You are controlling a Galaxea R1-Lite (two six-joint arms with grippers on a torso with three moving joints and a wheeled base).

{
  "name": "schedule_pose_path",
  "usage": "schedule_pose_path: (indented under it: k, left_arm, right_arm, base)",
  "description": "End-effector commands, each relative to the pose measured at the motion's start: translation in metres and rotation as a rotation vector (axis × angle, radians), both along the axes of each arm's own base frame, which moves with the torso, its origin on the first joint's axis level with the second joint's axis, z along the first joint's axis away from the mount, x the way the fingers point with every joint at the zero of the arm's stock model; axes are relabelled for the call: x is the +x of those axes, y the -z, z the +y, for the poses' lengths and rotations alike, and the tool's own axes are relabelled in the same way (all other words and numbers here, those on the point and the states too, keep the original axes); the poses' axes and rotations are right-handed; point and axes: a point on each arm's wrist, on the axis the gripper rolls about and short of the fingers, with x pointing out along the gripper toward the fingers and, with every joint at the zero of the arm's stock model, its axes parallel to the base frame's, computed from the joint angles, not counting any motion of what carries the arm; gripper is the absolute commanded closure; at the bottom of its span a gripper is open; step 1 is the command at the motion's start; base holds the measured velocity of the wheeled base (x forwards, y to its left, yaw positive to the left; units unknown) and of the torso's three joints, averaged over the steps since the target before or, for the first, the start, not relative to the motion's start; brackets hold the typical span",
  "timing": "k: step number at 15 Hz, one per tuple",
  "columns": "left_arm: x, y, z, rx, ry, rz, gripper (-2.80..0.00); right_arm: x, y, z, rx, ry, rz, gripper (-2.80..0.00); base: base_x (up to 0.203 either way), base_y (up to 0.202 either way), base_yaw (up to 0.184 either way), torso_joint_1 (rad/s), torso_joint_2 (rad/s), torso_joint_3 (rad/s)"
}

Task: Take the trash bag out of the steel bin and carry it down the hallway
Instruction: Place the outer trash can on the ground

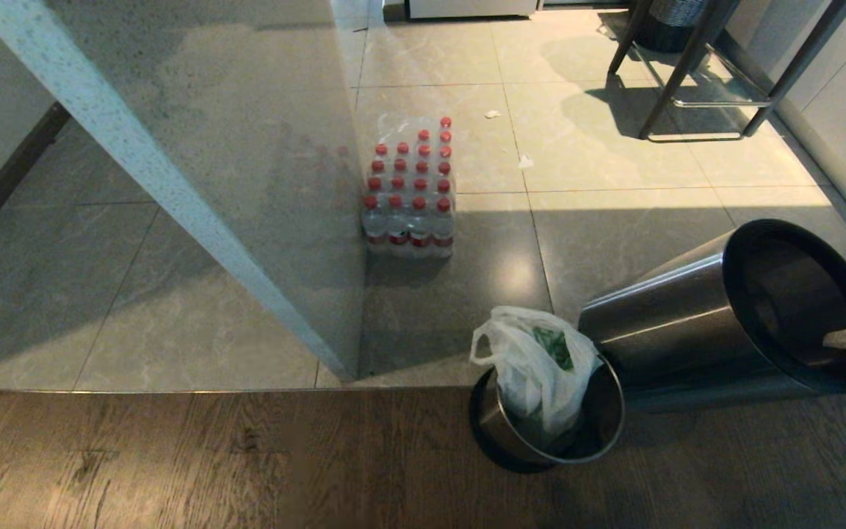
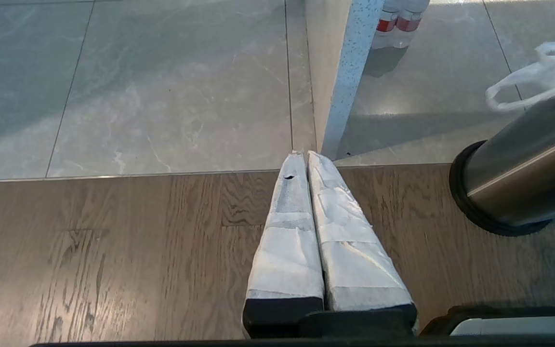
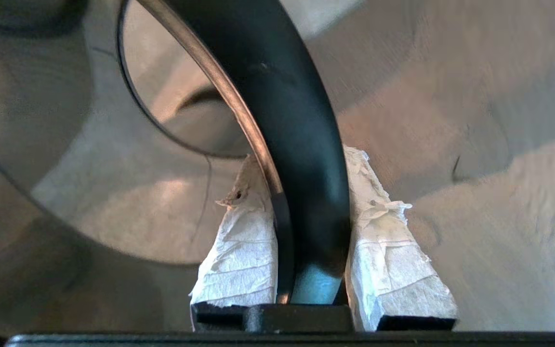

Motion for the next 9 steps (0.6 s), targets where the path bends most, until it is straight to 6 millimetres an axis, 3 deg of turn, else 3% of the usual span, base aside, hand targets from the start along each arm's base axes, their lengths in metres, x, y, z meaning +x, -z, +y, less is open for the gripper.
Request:
schedule_pose_path:
  k: [1,4,6,9]
  left_arm:
    - [0.0,0.0,0.0,-0.001,0.0,0.001,0.0]
    - [0.0,0.0,0.0,-0.001,0.0,0.001,0.0]
    - [0.0,0.0,0.0,-0.001,0.0,0.001,0.0]
    - [0.0,0.0,0.0,-0.001,0.0,0.001,0.0]
  right_arm:
    - [0.01,0.025,-0.01,0.058,-0.002,0.06,0.0]
    - [0.007,0.012,-0.03,0.031,0.05,-0.013,0.0]
    - [-0.003,-0.006,-0.029,0.015,0.069,-0.044,0.0]
    - [0.007,0.017,-0.038,0.059,0.076,0.031,0.0]
  base:
    - [0.0,0.0,0.0,0.0,0.0,0.0]
    - [0.0,0.0,0.0,0.0,0.0,0.0]
    - [0.0,0.0,0.0,0.0,0.0,0.0]
    - [0.0,0.0,0.0,0.0,0.0,0.0]
